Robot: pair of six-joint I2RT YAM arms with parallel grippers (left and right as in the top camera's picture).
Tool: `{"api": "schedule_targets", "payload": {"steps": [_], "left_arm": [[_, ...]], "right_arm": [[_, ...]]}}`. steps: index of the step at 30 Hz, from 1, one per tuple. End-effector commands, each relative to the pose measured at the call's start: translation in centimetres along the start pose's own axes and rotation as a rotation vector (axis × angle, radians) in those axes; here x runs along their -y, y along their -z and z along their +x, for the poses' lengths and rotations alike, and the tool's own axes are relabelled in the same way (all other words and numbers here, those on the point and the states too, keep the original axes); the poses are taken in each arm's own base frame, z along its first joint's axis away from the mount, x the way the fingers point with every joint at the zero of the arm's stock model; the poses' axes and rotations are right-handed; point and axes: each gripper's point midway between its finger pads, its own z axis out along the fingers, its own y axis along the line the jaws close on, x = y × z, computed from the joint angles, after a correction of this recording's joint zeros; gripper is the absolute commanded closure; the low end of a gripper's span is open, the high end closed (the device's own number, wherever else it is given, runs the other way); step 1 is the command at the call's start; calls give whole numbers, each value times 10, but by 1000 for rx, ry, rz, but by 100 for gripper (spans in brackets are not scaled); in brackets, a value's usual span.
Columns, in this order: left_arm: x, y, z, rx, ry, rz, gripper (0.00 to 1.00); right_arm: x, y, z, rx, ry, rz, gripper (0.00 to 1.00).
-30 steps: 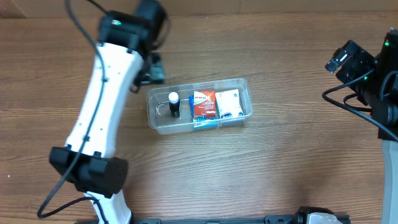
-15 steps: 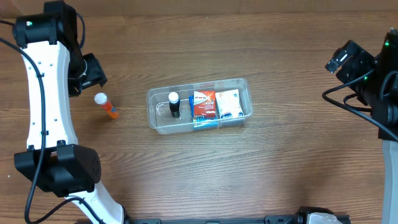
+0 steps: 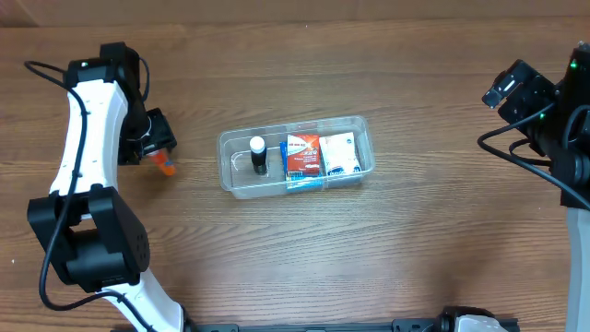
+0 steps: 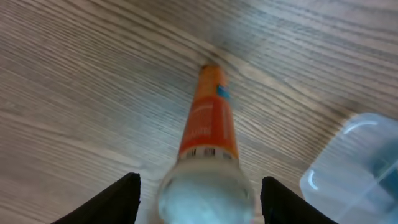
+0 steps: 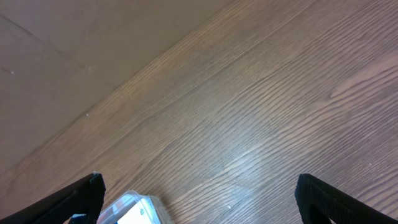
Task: Pack container
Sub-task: 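Move left gripper to the orange tube and grasp its cap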
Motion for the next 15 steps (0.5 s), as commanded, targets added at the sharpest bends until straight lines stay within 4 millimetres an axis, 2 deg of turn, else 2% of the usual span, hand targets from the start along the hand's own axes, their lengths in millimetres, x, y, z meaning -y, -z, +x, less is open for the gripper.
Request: {"api": "schedule_targets", "payload": {"steps": [1, 5, 15], "left_arm": [[-2, -3, 4, -2, -19, 5, 41], [-2, -3, 1, 11, -44, 8, 60], [-1, -2, -8, 50, -68, 5, 73]], "right_arm": [[-1, 1, -3, 9, -4, -7, 0], [-1, 1, -3, 9, -4, -7, 0], [-1, 1, -3, 9, -4, -7, 0]]}}
